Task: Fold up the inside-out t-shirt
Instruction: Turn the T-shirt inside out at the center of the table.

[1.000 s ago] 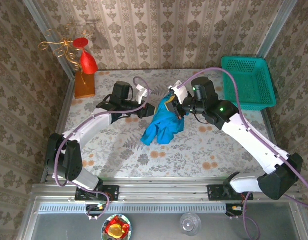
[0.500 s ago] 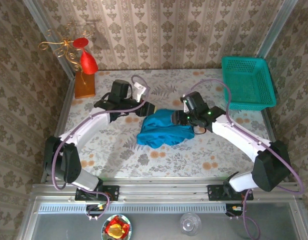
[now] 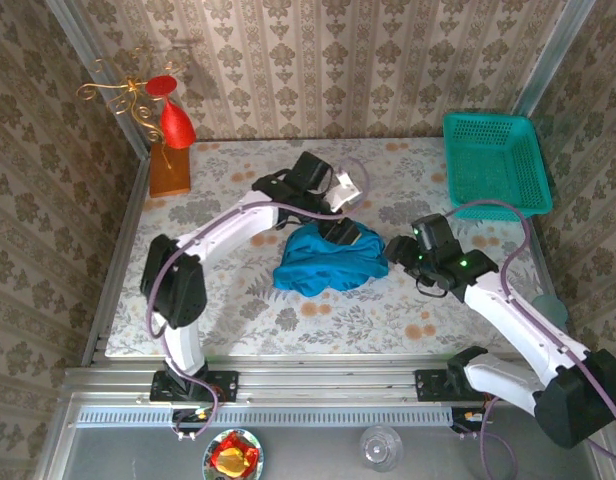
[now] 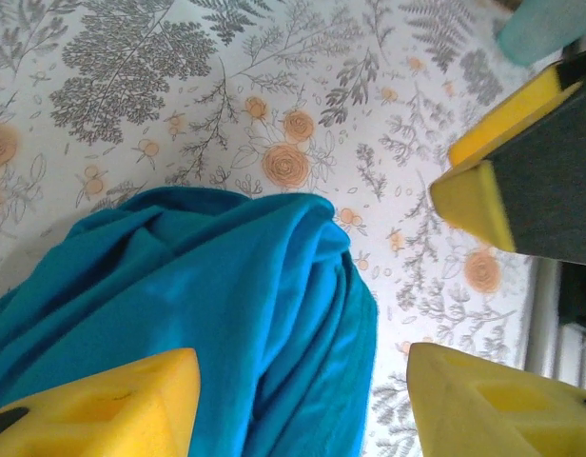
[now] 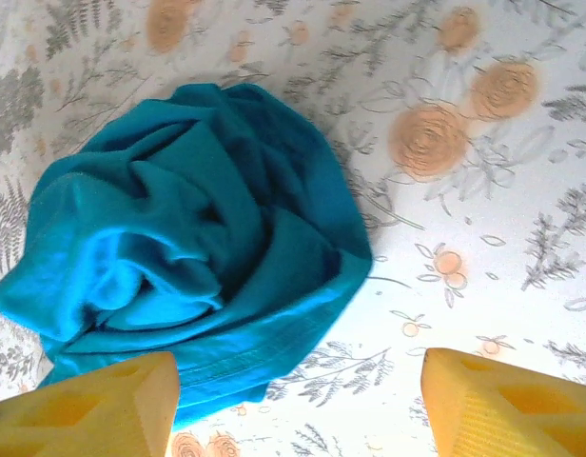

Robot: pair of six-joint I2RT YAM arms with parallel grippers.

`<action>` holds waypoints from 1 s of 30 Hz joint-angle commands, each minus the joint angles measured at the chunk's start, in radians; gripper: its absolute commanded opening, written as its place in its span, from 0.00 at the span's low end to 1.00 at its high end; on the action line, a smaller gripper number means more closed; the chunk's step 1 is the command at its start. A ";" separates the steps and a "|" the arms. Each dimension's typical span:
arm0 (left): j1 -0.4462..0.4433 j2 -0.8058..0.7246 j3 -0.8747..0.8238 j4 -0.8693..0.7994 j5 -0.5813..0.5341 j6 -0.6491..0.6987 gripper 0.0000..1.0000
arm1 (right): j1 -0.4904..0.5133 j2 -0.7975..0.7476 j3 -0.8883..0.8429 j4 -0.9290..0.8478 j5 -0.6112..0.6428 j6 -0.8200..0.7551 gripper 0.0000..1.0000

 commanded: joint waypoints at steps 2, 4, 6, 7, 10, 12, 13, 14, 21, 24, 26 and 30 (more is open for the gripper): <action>-0.013 0.116 0.128 -0.152 -0.056 0.086 0.63 | -0.003 0.020 -0.023 0.004 -0.062 0.114 0.72; -0.017 0.172 0.184 -0.193 -0.041 0.097 0.63 | -0.003 0.056 -0.030 0.064 -0.117 0.156 0.73; -0.022 0.213 0.223 -0.224 -0.032 0.109 0.62 | -0.002 0.099 -0.039 0.128 -0.175 0.189 0.74; -0.023 0.230 0.237 -0.231 -0.033 0.112 0.61 | -0.002 0.118 -0.040 0.157 -0.194 0.202 0.74; -0.021 0.257 0.243 -0.219 -0.050 0.104 0.54 | 0.001 0.180 -0.030 0.225 -0.241 0.227 0.74; -0.019 0.262 0.230 -0.200 -0.030 0.099 0.51 | 0.002 0.219 -0.021 0.249 -0.255 0.243 0.74; -0.017 0.263 0.225 -0.193 -0.023 0.093 0.47 | 0.002 0.237 -0.019 0.265 -0.261 0.249 0.74; -0.014 0.265 0.221 -0.189 -0.016 0.086 0.42 | 0.003 0.255 -0.017 0.280 -0.268 0.252 0.74; 0.027 0.188 0.115 -0.032 0.027 -0.050 0.00 | 0.006 0.373 -0.015 0.373 -0.335 0.266 0.59; 0.060 0.121 0.043 0.071 0.031 -0.134 0.00 | 0.008 0.377 -0.030 0.398 -0.360 0.271 0.39; 0.089 0.082 0.008 0.122 0.026 -0.186 0.00 | 0.008 0.359 -0.040 0.392 -0.365 0.270 0.27; 0.164 0.020 -0.042 0.180 -0.030 -0.285 0.00 | 0.006 0.287 -0.058 0.339 -0.337 0.236 0.06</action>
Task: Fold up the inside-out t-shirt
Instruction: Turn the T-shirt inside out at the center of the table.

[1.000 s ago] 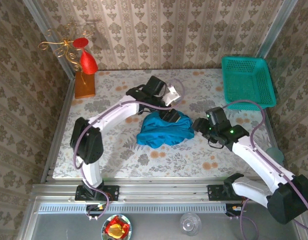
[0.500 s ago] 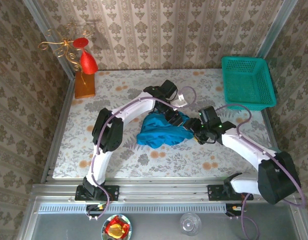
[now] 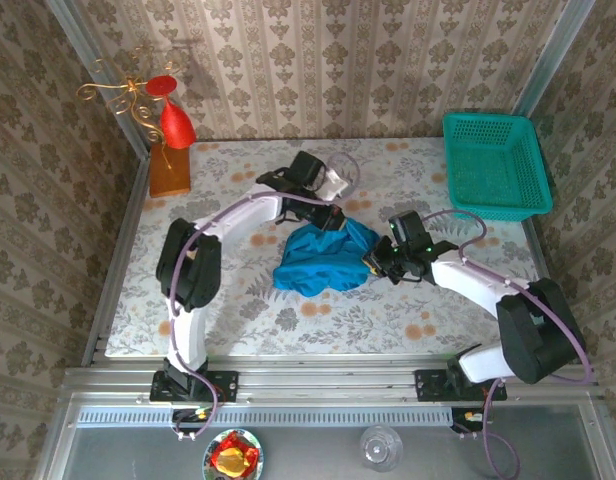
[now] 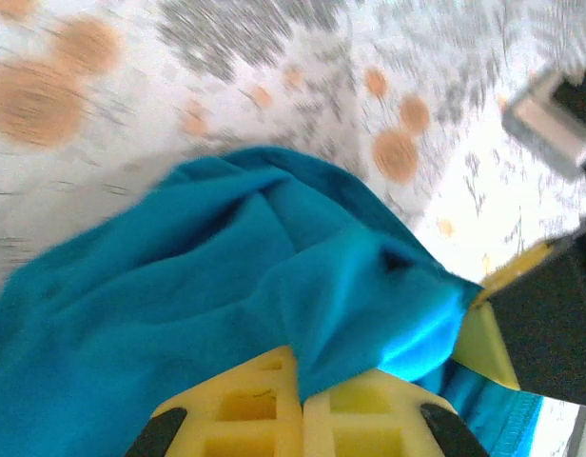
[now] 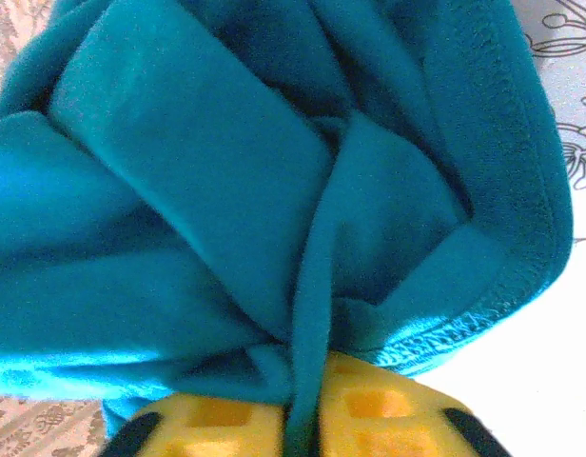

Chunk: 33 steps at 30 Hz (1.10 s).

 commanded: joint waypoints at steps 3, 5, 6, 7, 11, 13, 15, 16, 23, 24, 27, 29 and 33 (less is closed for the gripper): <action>0.116 -0.135 -0.084 0.153 -0.016 -0.191 0.00 | -0.006 -0.120 -0.010 -0.132 0.045 -0.084 0.00; 0.171 -0.188 -0.143 0.212 0.010 -0.257 0.00 | -0.018 -0.161 0.010 -0.217 0.088 -0.153 0.00; 0.208 -0.219 -0.180 0.247 0.025 -0.292 0.00 | -0.030 -0.183 0.021 -0.259 0.102 -0.196 0.00; 0.244 -0.246 -0.214 0.278 0.036 -0.321 0.00 | -0.044 -0.200 0.028 -0.287 0.103 -0.237 0.00; 0.370 -0.347 -0.345 0.314 0.029 -0.362 0.00 | -0.142 -0.269 0.069 -0.427 0.094 -0.417 0.00; 0.425 -0.391 -0.400 0.292 0.027 -0.357 0.00 | -0.198 -0.282 0.093 -0.485 0.093 -0.492 0.00; 0.467 -0.436 -0.456 0.271 0.022 -0.346 0.00 | -0.248 -0.275 0.116 -0.535 0.091 -0.552 0.00; 0.484 -0.458 -0.481 0.262 0.020 -0.340 0.00 | -0.270 -0.268 0.124 -0.553 0.090 -0.578 0.00; 0.536 -0.484 -0.611 0.176 0.018 -0.296 0.00 | -0.337 -0.127 0.177 -0.625 0.219 -0.672 0.11; 0.535 -0.482 -0.622 0.177 0.019 -0.297 0.00 | -0.336 -0.104 0.187 -0.634 0.235 -0.675 0.16; 0.533 -0.480 -0.637 0.187 0.029 -0.304 0.00 | -0.317 -0.076 0.222 -0.657 0.290 -0.680 0.29; 0.529 -0.479 -0.635 0.192 0.031 -0.306 0.00 | -0.299 -0.080 0.242 -0.653 0.288 -0.681 0.37; 0.517 -0.471 -0.612 0.195 0.037 -0.307 0.00 | -0.183 -0.100 0.303 -0.605 0.245 -0.676 0.43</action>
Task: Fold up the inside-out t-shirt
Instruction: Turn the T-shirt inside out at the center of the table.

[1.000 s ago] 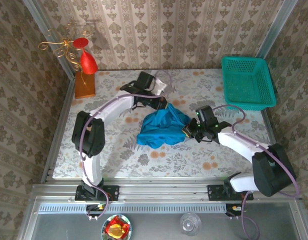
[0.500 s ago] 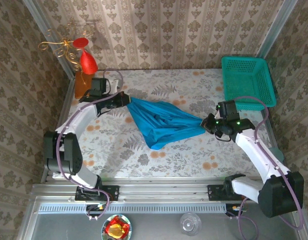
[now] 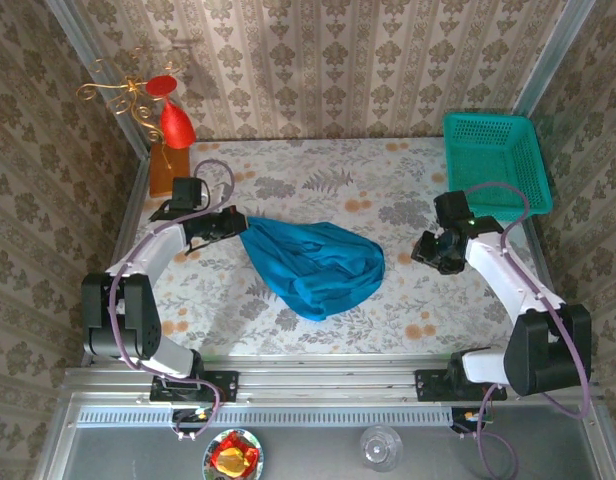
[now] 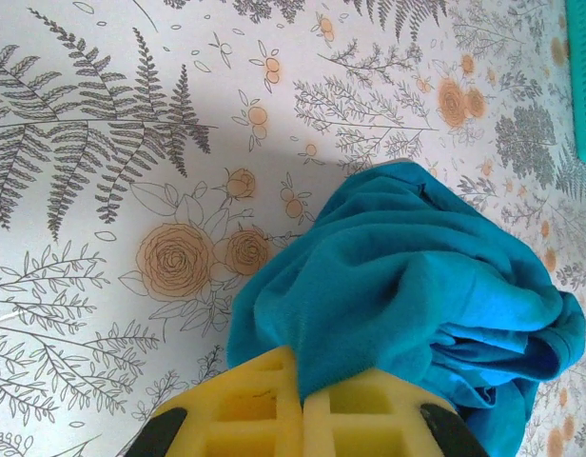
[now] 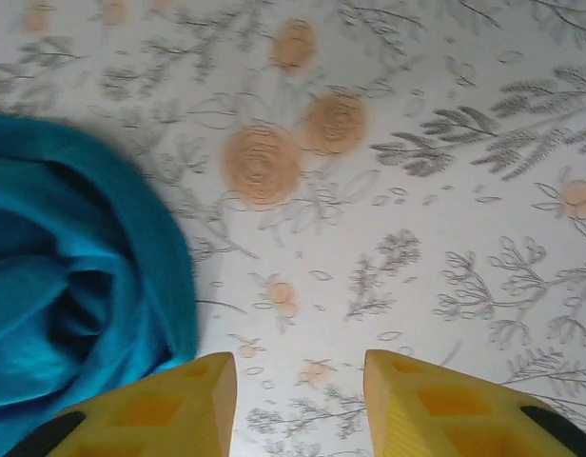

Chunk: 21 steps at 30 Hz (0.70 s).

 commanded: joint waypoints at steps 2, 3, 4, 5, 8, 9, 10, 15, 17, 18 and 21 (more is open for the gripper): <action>-0.016 0.013 0.036 0.009 0.002 0.008 0.00 | 0.167 -0.006 0.095 0.042 -0.013 -0.020 0.44; -0.020 0.017 0.041 0.009 0.004 0.008 0.00 | 0.220 0.016 0.118 0.059 -0.026 -0.028 0.44; -0.022 0.020 0.044 0.009 0.006 0.008 0.00 | 0.263 0.041 0.139 0.072 -0.033 -0.039 0.45; -0.023 0.024 0.046 0.011 0.009 0.007 0.00 | 0.313 0.070 0.170 0.079 -0.032 -0.053 0.45; -0.029 0.031 0.054 0.010 0.012 0.005 0.00 | 0.427 0.209 0.269 0.076 -0.002 -0.090 0.46; -0.030 0.032 0.056 0.009 0.013 0.005 0.00 | 0.464 0.264 0.318 0.064 0.005 -0.109 0.46; -0.031 0.033 0.058 0.007 0.014 0.005 0.00 | 0.486 0.298 0.350 0.054 0.016 -0.118 0.47; -0.031 0.028 0.066 0.007 0.012 0.003 0.00 | 0.573 0.508 0.539 -0.056 0.143 -0.154 0.57; -0.031 0.028 0.069 0.009 0.012 0.001 0.00 | 0.583 0.568 0.592 -0.088 0.177 -0.162 0.57; -0.031 0.029 0.070 0.009 0.013 0.001 0.00 | 0.589 0.593 0.617 -0.101 0.190 -0.169 0.57; -0.031 0.026 0.070 0.008 0.007 0.003 0.00 | 0.603 0.638 0.672 -0.143 0.239 -0.178 0.50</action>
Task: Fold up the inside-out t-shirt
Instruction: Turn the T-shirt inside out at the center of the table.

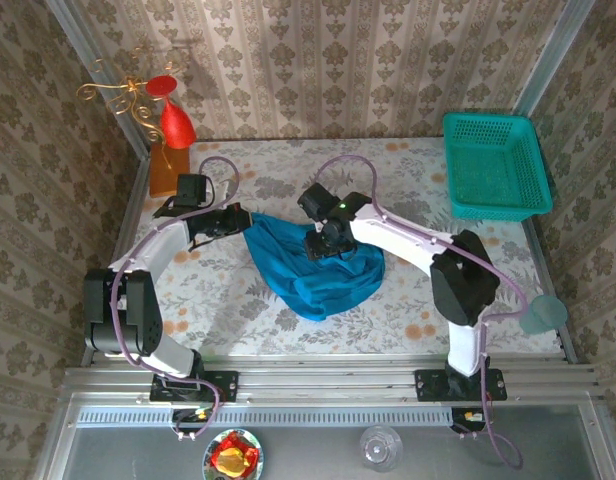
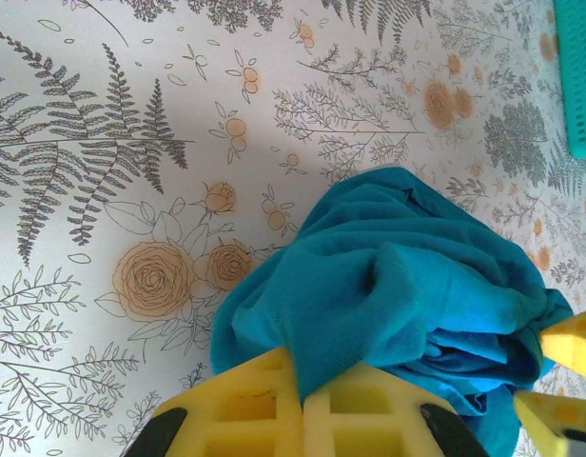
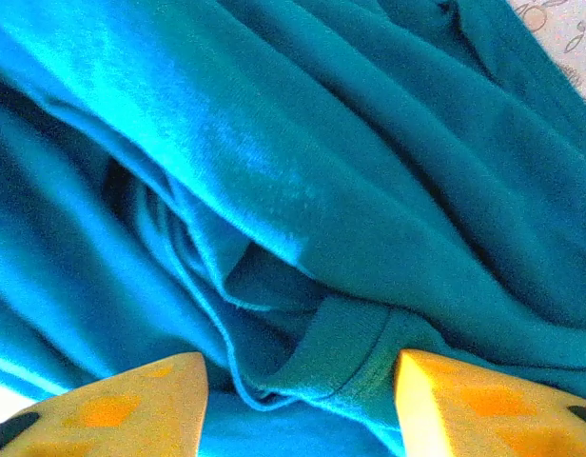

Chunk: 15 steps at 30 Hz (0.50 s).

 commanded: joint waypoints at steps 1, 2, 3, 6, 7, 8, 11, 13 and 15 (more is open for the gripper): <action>-0.006 0.001 0.038 -0.001 0.004 0.004 0.00 | 0.012 0.028 0.068 -0.108 0.119 -0.028 0.47; -0.006 0.000 0.036 -0.002 0.001 0.005 0.00 | 0.012 0.023 0.071 -0.113 0.140 -0.025 0.40; -0.006 -0.001 0.036 -0.001 -0.003 0.005 0.00 | 0.013 0.017 0.072 -0.118 0.165 -0.022 0.32; -0.003 0.002 0.036 0.003 -0.006 0.006 0.00 | 0.012 -0.010 0.080 -0.146 0.238 -0.018 0.05; -0.002 0.004 0.036 0.004 -0.008 0.007 0.00 | 0.012 -0.022 0.085 -0.155 0.250 -0.022 0.00; 0.002 0.004 0.036 0.004 -0.013 0.007 0.00 | 0.012 -0.044 0.085 -0.162 0.265 -0.025 0.00; 0.019 0.003 0.036 0.012 -0.021 0.003 0.00 | 0.009 -0.130 0.070 -0.169 0.296 -0.033 0.00; 0.039 -0.001 0.035 0.019 -0.018 -0.001 0.00 | 0.002 -0.198 0.059 -0.182 0.321 -0.035 0.00; 0.064 -0.001 0.037 0.021 -0.010 -0.002 0.00 | -0.014 -0.281 0.035 -0.186 0.329 -0.031 0.00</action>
